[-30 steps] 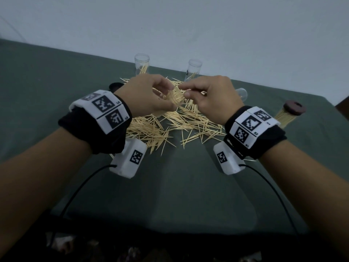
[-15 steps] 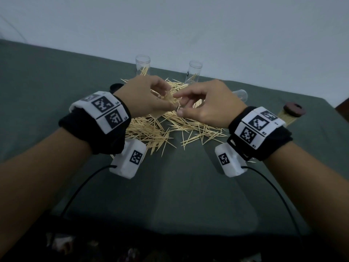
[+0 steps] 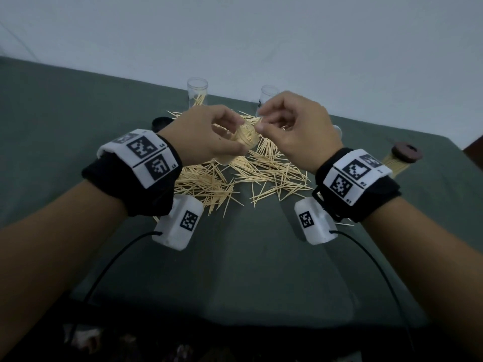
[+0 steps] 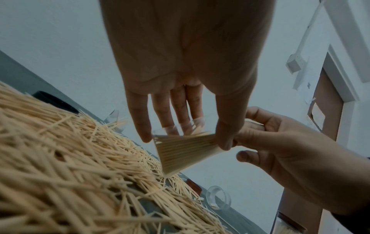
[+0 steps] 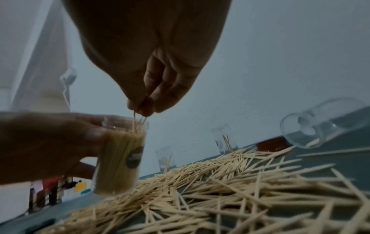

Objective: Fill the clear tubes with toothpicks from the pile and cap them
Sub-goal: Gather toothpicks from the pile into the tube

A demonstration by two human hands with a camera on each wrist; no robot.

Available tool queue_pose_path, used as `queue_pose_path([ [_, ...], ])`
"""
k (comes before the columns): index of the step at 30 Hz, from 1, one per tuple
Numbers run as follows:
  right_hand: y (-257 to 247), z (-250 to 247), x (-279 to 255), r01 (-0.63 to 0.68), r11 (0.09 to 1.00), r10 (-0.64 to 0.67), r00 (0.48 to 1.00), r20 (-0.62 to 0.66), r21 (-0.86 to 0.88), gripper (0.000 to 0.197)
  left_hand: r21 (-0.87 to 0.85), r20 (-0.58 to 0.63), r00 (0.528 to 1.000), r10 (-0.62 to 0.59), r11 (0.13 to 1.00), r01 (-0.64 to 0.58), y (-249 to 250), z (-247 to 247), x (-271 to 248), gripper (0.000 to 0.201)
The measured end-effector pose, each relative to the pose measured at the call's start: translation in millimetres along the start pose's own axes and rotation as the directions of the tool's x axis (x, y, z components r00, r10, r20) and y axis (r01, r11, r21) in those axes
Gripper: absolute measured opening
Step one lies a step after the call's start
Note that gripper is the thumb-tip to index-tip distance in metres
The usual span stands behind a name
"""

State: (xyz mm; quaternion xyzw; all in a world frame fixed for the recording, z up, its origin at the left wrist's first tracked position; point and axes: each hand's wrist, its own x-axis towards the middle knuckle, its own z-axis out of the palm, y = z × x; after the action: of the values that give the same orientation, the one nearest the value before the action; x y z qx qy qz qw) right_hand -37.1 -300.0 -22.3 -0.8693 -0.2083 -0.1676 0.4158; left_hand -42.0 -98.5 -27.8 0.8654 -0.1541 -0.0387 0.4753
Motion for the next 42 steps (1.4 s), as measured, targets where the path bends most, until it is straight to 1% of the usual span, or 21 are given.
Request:
queue_pose_path([
  [1, 1.3, 0.8, -0.7, 0.029, 0.997, -0.029, 1.0, 0.01, -0.078, 0.009, -0.014, -0.002, 1.0, 0.009, 1.0, -0.009, 0.4, 0.2, 0.2, 0.051],
  [2, 2.7, 1.5, -1.6, 0.062, 0.986, -0.057, 0.998, 0.035, -0.154, 0.009, -0.024, -0.006, 1.0, 0.018, 1.0, -0.018, 0.2, 0.2, 0.5, 0.05],
  [4, 5.7, 2.9, -3.1, 0.089, 0.967, -0.075, 0.995, 0.068, -0.239, 0.027, -0.027, -0.016, 0.999, 0.029, 0.999, -0.029, -2.2, -0.5, 1.3, 0.05],
  [5, 5.0, 2.7, -3.5, 0.087, 0.968, -0.076, 0.996, 0.055, -0.234, 0.033, -0.025, -0.019, 0.999, 0.031, 0.999, -0.032, -3.4, -1.2, 1.8, 0.051],
  [8, -1.6, -1.5, -2.1, 0.077, 0.976, -0.073, 0.997, 0.026, -0.203, 0.037, -0.029, -0.027, 0.999, 0.044, 0.999, -0.045, -6.2, -2.7, 3.0, 0.053],
  [10, -4.6, -3.5, -1.3, 0.075, 0.963, -0.054, 0.995, 0.088, -0.258, 0.045, -0.011, -0.031, 0.997, 0.069, 0.998, -0.07, -5.5, -2.7, 3.0, 0.053],
  [12, -3.5, -2.6, -1.3, 0.105, 0.939, -0.061, 0.988, 0.141, -0.326, 0.05, 0.002, -0.025, 0.995, 0.095, 0.996, -0.095, -4.4, -1.6, 2.9, 0.052],
  [15, -2.1, 1.3, -3.7, 0.131, 0.916, -0.071, 0.983, 0.168, -0.379, 0.056, -0.002, -0.027, 0.994, 0.107, 0.994, -0.107, -3.6, -0.9, 2.6, 0.051],
  [17, -4.7, 5.0, -4.6, 0.139, 0.921, -0.079, 0.981, 0.175, -0.365, 0.06, 0.018, -0.042, 0.992, 0.121, 0.993, -0.121, -3.3, -2.0, 2.7, 0.051],
  [20, -10.9, 5.5, -4.2, 0.136, 0.947, -0.112, 0.989, 0.098, -0.291, 0.051, 0.029, -0.06, 0.99, 0.125, 0.992, -0.123, -3.9, -4.3, 3.0, 0.053],
  [22, -11.6, 3.0, -3.2, 0.121, 0.946, -0.11, 0.993, 0.051, -0.302, 0.048, 0.042, -0.07, 0.99, 0.122, 0.992, -0.119, -5.5, -4.8, 3.9, 0.054],
  [23, -10.8, 1.7, -2.9, 0.117, 0.939, -0.105, 0.993, 0.053, -0.325, 0.049, 0.053, -0.077, 0.989, 0.124, 0.991, -0.121, -6.0, -4.8, 4.4, 0.054],
  [26, -8.0, 2.4, -3.9, 0.134, 0.904, -0.074, 0.984, 0.16, -0.407, 0.061, 0.078, -0.096, 0.985, 0.143, 0.988, -0.136, -4.9, -3.5, 4.1, 0.051],
  [28, -7.6, 4.6, -5.7, 0.161, 0.903, -0.082, 0.975, 0.207, -0.398, 0.056, 0.098, -0.091, 0.982, 0.168, 0.982, -0.159, -3.1, -1.5, 2.8, 0.048],
  [30, -8.5, 5.5, -6.8, 0.155, 0.937, -0.099, 0.977, 0.187, -0.314, 0.047, 0.117, -0.087, 0.98, 0.178, 0.979, -0.167, -2.0, 0.1, 1.6, 0.046],
  [32, -9.7, 5.9, -6.3, 0.131, 0.952, -0.093, 0.985, 0.145, -0.277, 0.046, 0.12, -0.101, 0.98, 0.171, 0.98, -0.159, -2.7, 0.1, 2.2, 0.047],
  [34, -8.8, 5.1, -5.4, 0.112, 0.942, -0.071, 0.988, 0.138, -0.317, 0.05, 0.12, -0.117, 0.98, 0.162, 0.982, -0.148, -3.6, 0.3, 2.8, 0.048],
  [36, -7.2, 4.7, -5.6, 0.089, 0.917, -0.016, 0.982, 0.188, -0.388, 0.053, 0.138, -0.123, 0.978, 0.169, 0.979, -0.151, -4.8, 1.3, 3.6, 0.048],
  [38, -5.0, 6.1, -7.1, 0.087, 0.896, 0.029, 0.967, 0.252, -0.435, 0.048, 0.154, -0.128, 0.974, 0.186, 0.974, -0.165, -5.2, 3.5, 3.7, 0.046],
  [40, -4.1, 9.2, -7.6, 0.087, 0.912, 0.037, 0.956, 0.291, -0.401, 0.046, 0.161, -0.137, 0.969, 0.206, 0.97, -0.183, -3.9, 6.4, 3.2, 0.043],
  [42, -5.8, 14.1, -7.9, 0.102, 0.941, 0.013, 0.942, 0.336, -0.322, 0.052, 0.176, -0.131, 0.962, 0.241, 0.96, -0.216, -1.0, 9.5, 2.1, 0.042],
])
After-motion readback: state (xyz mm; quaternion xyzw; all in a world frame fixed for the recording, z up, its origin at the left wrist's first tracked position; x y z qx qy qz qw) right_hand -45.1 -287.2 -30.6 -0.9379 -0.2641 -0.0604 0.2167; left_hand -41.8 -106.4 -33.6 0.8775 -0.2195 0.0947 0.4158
